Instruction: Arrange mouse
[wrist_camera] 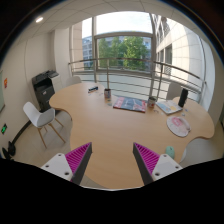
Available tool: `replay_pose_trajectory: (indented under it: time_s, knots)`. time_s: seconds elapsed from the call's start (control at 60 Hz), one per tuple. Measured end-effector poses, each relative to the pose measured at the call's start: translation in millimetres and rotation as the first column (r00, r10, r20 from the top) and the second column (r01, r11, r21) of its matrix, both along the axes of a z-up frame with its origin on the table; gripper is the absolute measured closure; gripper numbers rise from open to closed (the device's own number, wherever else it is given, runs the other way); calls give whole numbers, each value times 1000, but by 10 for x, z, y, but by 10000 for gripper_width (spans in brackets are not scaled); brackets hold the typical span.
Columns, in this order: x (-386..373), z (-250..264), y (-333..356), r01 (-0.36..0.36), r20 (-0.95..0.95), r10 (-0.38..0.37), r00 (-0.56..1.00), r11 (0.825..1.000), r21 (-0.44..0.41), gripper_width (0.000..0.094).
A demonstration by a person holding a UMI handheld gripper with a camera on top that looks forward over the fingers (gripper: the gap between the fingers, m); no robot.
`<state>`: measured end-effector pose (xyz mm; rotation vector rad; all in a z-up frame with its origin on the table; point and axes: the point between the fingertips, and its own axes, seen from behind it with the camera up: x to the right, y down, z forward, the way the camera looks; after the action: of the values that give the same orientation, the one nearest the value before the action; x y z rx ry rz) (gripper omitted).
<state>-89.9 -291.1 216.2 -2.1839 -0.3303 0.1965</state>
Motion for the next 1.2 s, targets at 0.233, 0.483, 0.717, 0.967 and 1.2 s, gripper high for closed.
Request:
replay_pose_trajectory:
  time_s: [0.233, 0.483, 0.717, 0.967, 1.2]
  knots:
    - [641, -755, -154, 98, 39, -94, 995, 990, -100, 87]
    - [1954, -1567, 78, 293, 149, -275, 950, 948, -122, 90]
    - [2742, -1891, 920, 375, 141, -365, 920, 925, -56, 88]
    - [2969, -2243, 1531, 387, 123, -376, 918, 919, -79, 214]
    - [2880, -2319, 1607, 349, 92, -342, 935, 935, -71, 468]
